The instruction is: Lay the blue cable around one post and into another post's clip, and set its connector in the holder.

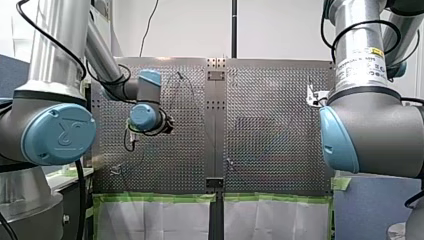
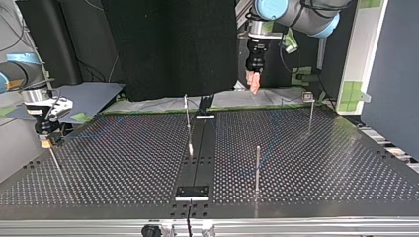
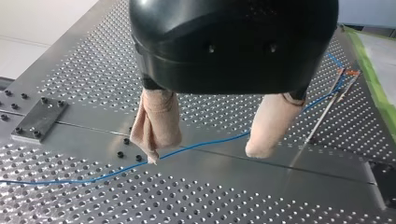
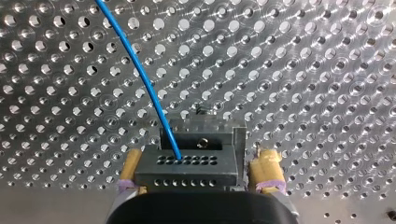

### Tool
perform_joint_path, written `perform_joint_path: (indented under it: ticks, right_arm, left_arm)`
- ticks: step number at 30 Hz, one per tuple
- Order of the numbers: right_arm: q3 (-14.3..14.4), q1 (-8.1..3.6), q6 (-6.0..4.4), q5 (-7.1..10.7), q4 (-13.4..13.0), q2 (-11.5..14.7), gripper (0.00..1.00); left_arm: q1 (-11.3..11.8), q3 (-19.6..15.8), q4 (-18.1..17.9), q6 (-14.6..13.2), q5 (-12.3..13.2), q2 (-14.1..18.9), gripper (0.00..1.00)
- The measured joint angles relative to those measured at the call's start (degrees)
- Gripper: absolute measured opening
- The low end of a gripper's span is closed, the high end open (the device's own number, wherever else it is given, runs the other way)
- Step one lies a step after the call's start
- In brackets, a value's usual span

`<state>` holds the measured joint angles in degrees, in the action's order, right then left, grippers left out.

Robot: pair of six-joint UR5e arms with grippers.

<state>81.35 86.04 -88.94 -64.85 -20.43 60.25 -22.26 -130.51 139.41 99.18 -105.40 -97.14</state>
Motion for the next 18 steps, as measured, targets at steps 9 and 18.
perform_joint_path:
  ticks: [9, 18]
  right_arm:
    - [0.0, 0.00, 0.00, 0.00, 0.0, 0.0, 1.00]
    - [0.0, 0.00, 0.00, 0.00, 0.0, 0.0, 1.00]
  left_arm:
    - [0.1, -4.7, -4.7, 0.5, 1.7, -1.6, 1.00]
    - [0.2, -6.0, -10.0, 0.9, 2.4, -6.6, 1.00]
